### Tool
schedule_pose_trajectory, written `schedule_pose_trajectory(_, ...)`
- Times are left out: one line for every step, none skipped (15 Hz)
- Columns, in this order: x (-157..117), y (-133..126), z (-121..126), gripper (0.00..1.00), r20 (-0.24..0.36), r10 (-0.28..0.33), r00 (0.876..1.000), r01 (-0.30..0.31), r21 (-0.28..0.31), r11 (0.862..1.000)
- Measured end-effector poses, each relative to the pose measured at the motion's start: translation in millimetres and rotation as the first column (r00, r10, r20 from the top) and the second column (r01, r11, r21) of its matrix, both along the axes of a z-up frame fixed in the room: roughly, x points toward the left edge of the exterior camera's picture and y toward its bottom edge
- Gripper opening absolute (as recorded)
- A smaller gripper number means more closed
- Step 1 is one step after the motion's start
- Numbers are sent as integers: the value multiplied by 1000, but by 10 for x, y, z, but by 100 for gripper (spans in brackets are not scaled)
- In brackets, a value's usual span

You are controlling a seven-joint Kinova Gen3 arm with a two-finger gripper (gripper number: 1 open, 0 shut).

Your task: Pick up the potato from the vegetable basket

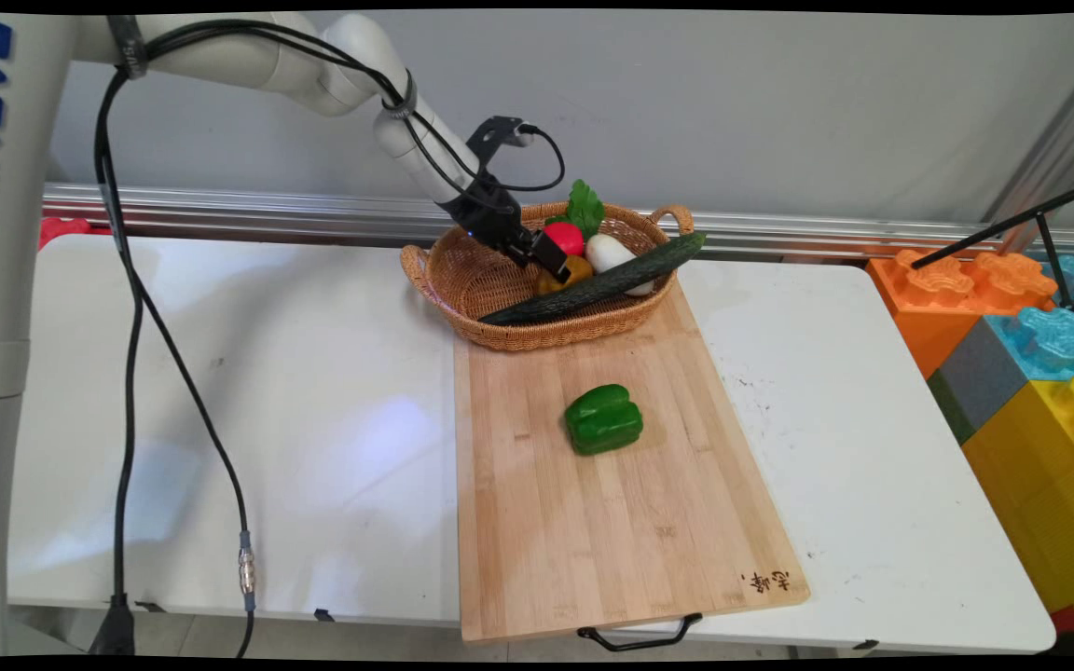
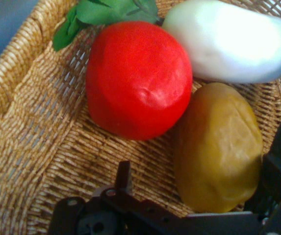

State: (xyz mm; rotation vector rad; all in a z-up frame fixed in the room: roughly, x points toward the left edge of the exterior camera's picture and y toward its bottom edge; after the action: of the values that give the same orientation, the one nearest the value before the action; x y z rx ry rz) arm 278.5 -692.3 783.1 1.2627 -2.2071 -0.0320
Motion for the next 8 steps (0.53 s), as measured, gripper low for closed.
schedule_pose_trajectory(-9,-2,-23,100,1,-2,1000,2,0,1000)
schedule_pose_trajectory(-13,-3,-40,100,2,-2,1000,2,1,1000)
schedule_pose_trajectory(-21,0,-64,100,2,-3,1000,3,1,1000)
schedule_pose_trajectory(-29,1,-80,100,2,-4,1000,4,2,1000)
schedule_pose_trajectory(-44,0,-103,100,1,-6,1000,6,2,1000)
schedule_pose_trajectory(-53,0,-117,100,0,-7,1000,7,2,1000)
schedule_pose_trajectory(-64,1,-131,100,-1,-7,1000,7,1,1000)
schedule_pose_trajectory(-73,1,-142,100,-2,-8,1000,8,0,1000)
